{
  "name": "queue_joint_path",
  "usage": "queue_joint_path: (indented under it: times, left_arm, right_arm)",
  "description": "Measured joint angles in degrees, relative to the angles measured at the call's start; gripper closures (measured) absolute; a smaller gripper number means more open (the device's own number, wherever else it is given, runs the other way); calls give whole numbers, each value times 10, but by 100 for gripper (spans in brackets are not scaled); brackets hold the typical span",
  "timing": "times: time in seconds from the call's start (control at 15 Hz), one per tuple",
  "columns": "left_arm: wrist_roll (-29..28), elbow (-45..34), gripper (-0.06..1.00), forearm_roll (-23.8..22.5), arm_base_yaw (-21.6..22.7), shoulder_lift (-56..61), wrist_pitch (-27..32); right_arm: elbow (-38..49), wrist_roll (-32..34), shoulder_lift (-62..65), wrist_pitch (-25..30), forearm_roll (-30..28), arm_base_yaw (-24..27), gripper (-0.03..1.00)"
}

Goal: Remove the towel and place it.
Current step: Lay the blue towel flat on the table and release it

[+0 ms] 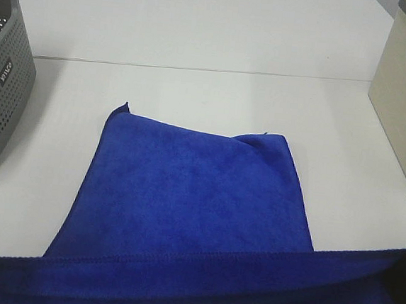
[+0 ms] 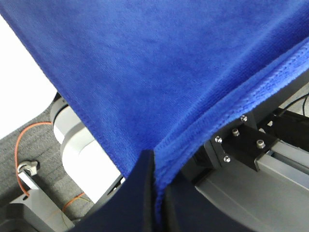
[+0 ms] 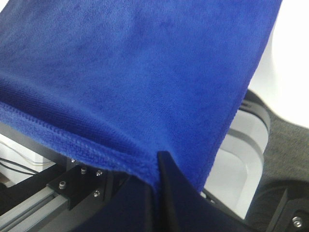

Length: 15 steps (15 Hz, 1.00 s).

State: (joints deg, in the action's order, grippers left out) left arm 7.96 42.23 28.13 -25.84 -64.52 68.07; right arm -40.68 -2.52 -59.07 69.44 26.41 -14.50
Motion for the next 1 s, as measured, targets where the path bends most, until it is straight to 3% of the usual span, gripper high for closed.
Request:
queue_joint_path:
  times: [0.2, 0.47, 0.67, 0.87, 0.93, 1.0]
  left_arm:
    - [0, -36, 94, 33, -1, 0, 1]
    - [0, -55, 94, 35, -9, 1, 2]
    - [0, -56, 94, 34, -9, 1, 6]
    - [3, -56, 94, 63, -10, 1, 9]
    - [7, -56, 92, 73, -17, 1, 9]
    - [9, -56, 84, 76, -32, 1, 9]
  right_arm:
    - [15, 2, 0, 1, 11, 0, 95]
    - [30, 5, 0, 1, 23, 0, 93]
    - [37, 6, 0, 1, 15, 0, 87]
    - [37, 12, 0, 1, 7, 1, 78]
    - [37, 13, 0, 1, 7, 1, 76]
    - [37, 14, 0, 1, 7, 1, 72]
